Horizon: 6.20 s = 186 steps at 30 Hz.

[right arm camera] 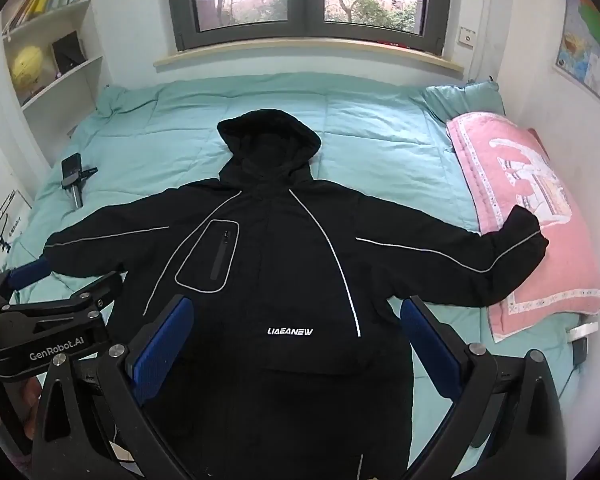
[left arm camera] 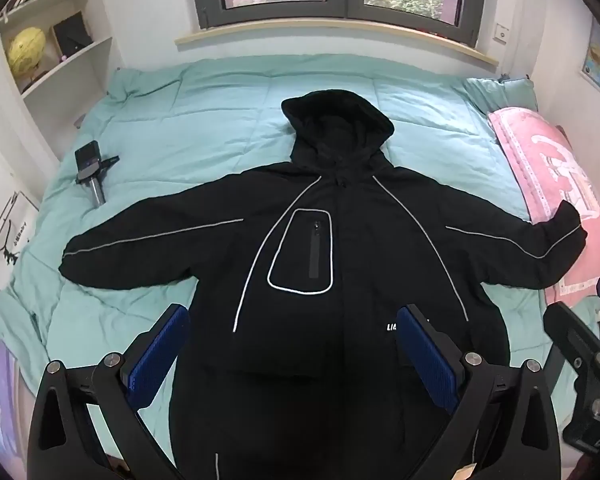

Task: Fold large clothes

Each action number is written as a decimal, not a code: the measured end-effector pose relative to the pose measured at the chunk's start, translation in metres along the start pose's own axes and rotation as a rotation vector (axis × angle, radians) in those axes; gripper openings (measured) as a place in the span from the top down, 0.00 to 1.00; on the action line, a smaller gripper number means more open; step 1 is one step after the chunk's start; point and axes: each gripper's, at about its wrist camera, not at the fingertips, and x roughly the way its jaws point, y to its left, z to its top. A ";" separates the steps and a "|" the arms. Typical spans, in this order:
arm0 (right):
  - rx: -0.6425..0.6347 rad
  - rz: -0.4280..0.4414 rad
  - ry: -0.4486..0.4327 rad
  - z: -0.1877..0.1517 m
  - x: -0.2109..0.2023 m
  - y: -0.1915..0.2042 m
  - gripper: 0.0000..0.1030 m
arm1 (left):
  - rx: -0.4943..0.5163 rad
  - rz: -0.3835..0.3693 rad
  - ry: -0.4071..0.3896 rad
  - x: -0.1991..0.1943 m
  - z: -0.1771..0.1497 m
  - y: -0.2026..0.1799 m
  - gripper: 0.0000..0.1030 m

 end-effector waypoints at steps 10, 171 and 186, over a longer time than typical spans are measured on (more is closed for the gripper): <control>0.030 -0.006 -0.003 0.008 0.005 0.001 0.00 | -0.015 -0.005 0.002 -0.001 0.003 0.001 0.00; 0.166 0.772 0.338 0.063 0.356 0.215 0.75 | -0.403 -0.378 -0.022 0.195 -0.042 0.254 0.35; 0.256 0.341 0.149 0.059 0.291 -0.001 0.75 | -0.282 -0.447 0.012 0.195 -0.031 0.189 0.35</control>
